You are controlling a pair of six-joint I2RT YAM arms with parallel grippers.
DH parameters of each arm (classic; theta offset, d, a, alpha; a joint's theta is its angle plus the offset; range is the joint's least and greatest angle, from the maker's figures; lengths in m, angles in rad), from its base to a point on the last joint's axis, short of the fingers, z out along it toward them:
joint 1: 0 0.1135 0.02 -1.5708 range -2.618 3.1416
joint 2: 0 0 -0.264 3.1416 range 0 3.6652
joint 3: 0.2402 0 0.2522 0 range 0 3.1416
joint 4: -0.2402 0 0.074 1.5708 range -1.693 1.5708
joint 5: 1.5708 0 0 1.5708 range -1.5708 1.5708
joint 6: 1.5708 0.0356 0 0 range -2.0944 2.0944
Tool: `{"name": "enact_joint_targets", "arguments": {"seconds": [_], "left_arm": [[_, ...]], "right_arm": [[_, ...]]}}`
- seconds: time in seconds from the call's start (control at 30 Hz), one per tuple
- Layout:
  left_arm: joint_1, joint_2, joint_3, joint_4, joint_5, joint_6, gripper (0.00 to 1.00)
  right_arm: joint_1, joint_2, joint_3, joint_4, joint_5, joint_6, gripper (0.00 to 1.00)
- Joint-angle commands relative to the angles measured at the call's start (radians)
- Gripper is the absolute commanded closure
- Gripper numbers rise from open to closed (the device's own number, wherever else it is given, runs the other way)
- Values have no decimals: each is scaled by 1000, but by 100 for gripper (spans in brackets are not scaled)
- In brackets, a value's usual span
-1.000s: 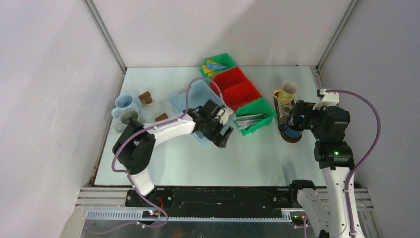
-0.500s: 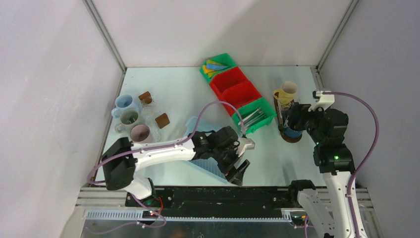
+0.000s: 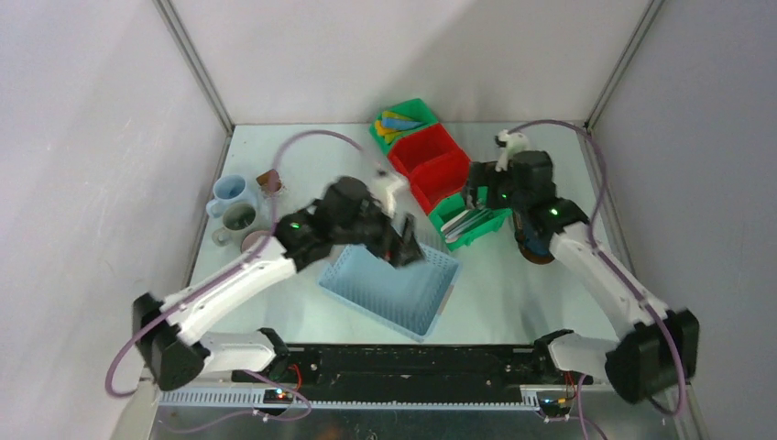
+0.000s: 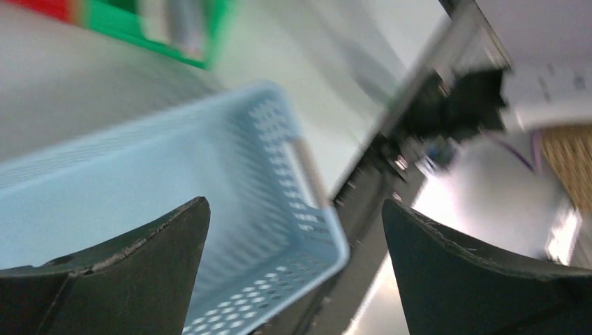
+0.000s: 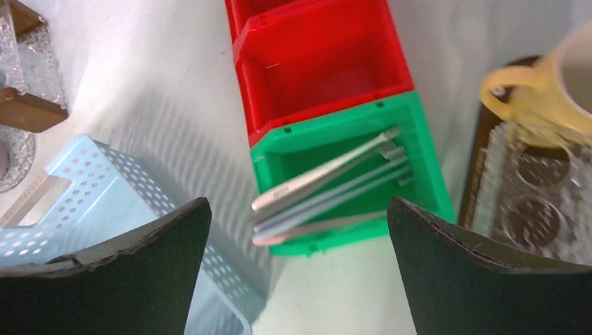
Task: Prepare toiletry sets of a toothbrush and toothpaste on the tray
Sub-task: Move the storage box to the center of the board.
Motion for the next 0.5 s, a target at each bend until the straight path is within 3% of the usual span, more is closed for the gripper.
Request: {"name": "enact_joint_targets", "arguments": {"seconds": [0.0, 0.1, 0.23, 0.47], "left_arm": [[233, -153, -6, -10, -137, 38, 0], [408, -232, -39, -5, -187, 85, 0], [543, -286, -87, 14, -293, 150, 0], [605, -324, -193, 101, -509, 180, 0]], "right_arm": [[88, 206, 135, 159, 152, 10, 1], [121, 363, 262, 182, 166, -8, 0], [171, 622, 461, 180, 151, -102, 1], [212, 969, 893, 84, 110, -262, 1]]}}
